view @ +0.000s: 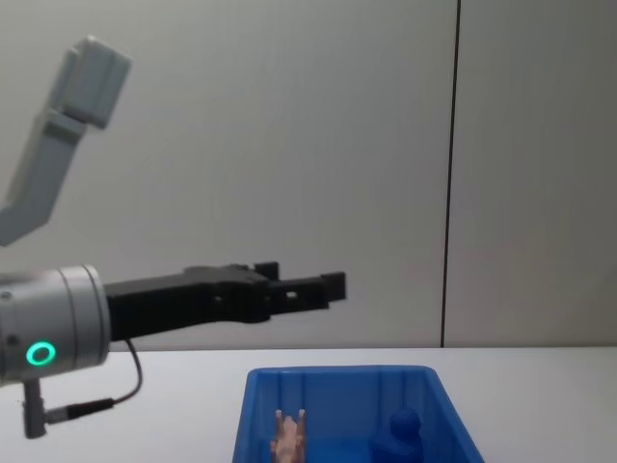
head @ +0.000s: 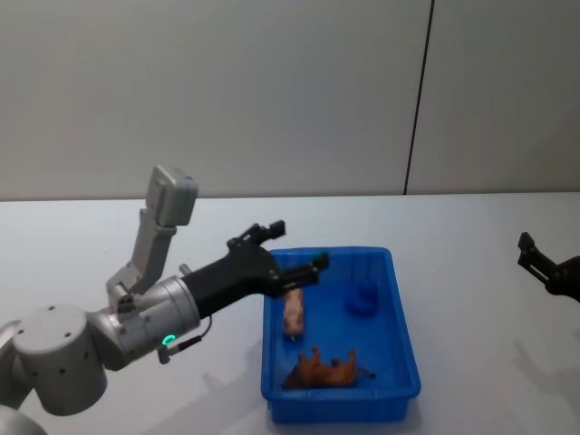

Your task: Pick up the two dolls from the table and place them into the box.

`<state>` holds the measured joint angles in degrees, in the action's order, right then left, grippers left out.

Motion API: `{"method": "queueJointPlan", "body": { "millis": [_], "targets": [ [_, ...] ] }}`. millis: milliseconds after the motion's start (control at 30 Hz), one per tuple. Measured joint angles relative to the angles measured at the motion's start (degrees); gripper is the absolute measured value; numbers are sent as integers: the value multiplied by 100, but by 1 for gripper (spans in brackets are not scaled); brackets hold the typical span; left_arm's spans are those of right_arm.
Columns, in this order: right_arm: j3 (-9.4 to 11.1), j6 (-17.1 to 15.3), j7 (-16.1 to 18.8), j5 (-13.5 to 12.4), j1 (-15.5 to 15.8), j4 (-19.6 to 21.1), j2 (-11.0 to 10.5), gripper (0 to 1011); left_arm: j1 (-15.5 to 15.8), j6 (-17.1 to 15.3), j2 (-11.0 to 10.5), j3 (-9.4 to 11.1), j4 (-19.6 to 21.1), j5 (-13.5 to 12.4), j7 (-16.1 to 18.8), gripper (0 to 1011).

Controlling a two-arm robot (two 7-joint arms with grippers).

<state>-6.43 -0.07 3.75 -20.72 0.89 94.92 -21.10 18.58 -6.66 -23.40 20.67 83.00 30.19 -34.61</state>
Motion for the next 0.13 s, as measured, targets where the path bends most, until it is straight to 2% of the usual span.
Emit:
{"method": "queueJointPlan", "body": {
  "millis": [133],
  "targets": [
    [0,0,0,0,0,0,0,1001,-112,132,-94,-56,178,18,314,1001]
  ]
}}
